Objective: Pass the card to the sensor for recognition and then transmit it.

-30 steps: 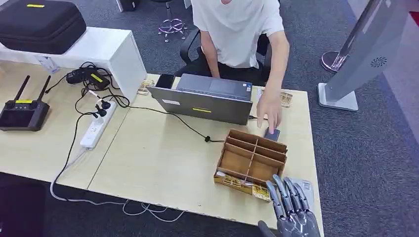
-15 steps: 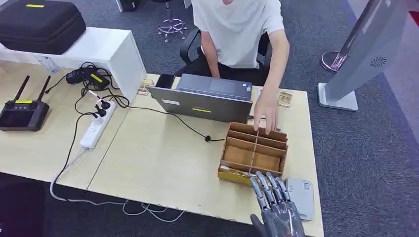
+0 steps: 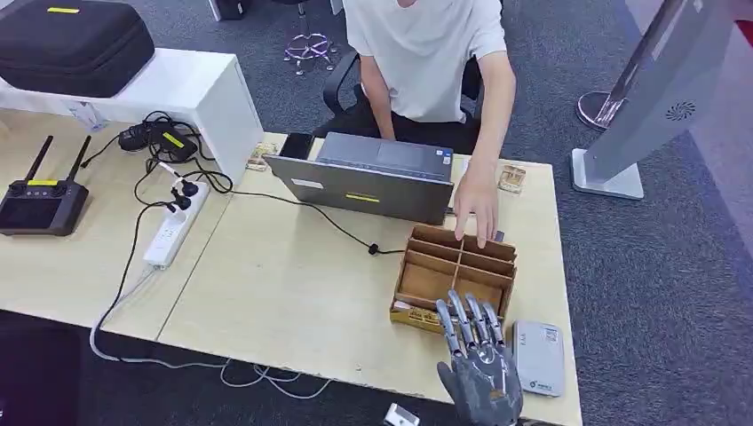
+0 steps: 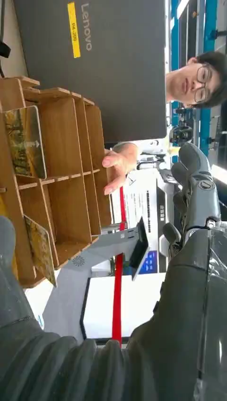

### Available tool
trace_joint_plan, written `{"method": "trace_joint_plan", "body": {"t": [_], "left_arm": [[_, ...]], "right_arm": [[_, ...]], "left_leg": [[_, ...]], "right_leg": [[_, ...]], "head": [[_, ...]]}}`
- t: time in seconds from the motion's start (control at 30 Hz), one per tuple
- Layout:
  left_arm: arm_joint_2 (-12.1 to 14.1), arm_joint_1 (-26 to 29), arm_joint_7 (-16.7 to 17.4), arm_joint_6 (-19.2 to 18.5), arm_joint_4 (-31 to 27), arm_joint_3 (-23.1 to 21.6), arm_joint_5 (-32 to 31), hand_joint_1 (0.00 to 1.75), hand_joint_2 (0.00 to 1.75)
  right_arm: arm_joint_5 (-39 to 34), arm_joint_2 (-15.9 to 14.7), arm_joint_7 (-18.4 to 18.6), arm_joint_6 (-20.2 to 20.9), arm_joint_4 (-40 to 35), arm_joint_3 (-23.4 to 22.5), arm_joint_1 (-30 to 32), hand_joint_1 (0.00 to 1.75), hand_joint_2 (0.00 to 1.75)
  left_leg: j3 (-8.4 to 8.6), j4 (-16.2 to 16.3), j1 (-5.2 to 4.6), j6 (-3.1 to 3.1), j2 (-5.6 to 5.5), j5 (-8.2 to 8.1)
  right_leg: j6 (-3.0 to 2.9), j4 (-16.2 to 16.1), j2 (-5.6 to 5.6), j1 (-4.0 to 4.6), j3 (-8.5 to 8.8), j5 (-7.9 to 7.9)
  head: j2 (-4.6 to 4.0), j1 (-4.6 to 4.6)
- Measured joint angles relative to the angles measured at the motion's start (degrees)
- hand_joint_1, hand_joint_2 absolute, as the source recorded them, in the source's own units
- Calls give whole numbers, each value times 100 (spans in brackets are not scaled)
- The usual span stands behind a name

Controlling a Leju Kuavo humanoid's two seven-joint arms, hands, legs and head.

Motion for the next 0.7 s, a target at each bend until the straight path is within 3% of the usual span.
{"method": "trace_joint_plan", "body": {"t": [0.7], "left_arm": [[26,-8,-9,-50,0,-2,-201,0,175]], "right_arm": [[48,358,308,-11,877,-511,-402,0,175]], "left_leg": [[0,1,0,0,0,0]], "right_leg": [[0,0,0,0,0,0]], "head": [[0,2]]}}
